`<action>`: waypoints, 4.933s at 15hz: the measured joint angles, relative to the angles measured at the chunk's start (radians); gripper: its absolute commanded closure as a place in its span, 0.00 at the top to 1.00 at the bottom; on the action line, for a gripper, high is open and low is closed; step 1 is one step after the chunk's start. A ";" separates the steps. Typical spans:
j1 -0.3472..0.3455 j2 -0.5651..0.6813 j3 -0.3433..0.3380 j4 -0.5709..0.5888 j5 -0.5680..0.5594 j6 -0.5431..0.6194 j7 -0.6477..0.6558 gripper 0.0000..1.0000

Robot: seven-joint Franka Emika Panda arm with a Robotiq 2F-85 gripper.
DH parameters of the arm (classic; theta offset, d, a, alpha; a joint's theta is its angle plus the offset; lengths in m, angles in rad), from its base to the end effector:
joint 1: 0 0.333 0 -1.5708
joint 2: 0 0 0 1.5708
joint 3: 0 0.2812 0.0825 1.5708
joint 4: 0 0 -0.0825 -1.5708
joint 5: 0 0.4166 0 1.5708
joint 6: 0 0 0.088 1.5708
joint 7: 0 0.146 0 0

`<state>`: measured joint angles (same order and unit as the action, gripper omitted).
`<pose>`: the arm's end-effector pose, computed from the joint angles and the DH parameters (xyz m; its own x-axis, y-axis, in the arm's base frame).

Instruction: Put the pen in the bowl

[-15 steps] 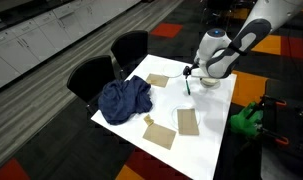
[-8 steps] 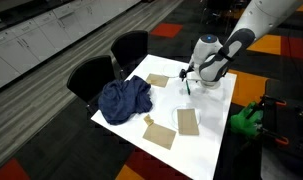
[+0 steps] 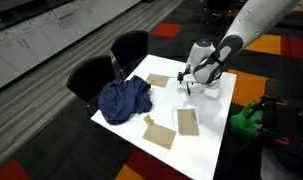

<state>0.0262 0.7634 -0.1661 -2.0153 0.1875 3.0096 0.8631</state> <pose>0.5919 -0.1068 0.0043 0.4070 -0.8921 0.1963 -0.8844 -0.4386 -0.1597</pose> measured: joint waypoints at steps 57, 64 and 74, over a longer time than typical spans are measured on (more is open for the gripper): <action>0.616 -0.323 -0.796 -0.507 -0.324 0.011 0.261 0.03; 0.536 -0.203 -0.704 -0.479 -0.175 0.089 0.248 0.03; 0.475 -0.071 -0.623 -0.362 -0.087 0.091 0.216 0.58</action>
<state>0.5007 0.6923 -0.7888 -2.3772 0.1001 3.1001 1.0792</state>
